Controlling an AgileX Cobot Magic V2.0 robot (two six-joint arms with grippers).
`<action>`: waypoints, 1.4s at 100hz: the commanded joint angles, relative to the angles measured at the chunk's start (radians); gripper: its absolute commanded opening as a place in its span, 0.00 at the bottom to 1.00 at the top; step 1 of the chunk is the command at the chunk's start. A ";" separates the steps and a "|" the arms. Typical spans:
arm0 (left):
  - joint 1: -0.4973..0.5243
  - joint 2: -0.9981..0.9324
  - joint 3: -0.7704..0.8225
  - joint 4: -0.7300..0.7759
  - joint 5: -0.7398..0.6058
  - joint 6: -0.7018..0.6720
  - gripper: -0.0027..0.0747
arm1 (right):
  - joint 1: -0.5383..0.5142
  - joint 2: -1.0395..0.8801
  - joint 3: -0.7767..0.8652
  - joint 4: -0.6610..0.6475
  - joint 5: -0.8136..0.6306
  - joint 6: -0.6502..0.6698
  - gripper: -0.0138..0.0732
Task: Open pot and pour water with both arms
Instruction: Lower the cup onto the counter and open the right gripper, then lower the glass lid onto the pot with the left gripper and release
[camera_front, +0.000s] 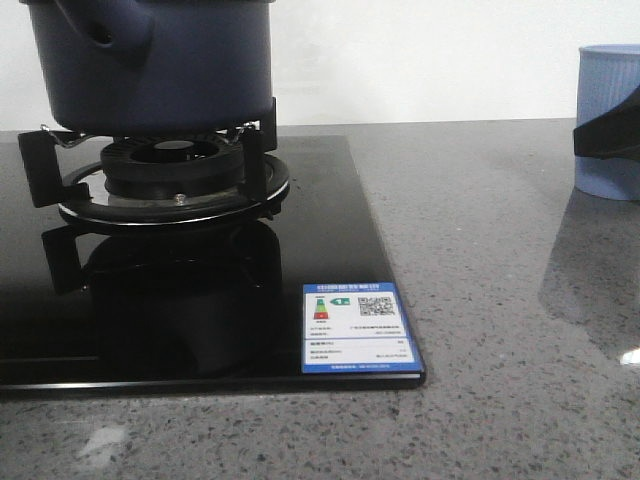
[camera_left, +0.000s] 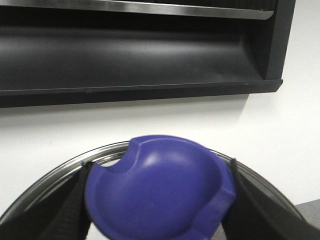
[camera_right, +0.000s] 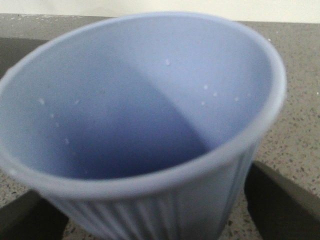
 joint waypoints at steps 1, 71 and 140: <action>0.003 -0.029 -0.044 0.004 -0.109 -0.001 0.47 | -0.007 -0.049 -0.022 0.002 -0.049 0.043 0.91; -0.037 0.010 -0.044 0.004 -0.099 -0.003 0.47 | -0.007 -0.592 0.278 -0.138 0.168 0.256 0.91; -0.120 0.274 -0.044 0.006 -0.119 -0.003 0.47 | 0.005 -0.886 0.370 -0.141 0.162 0.293 0.91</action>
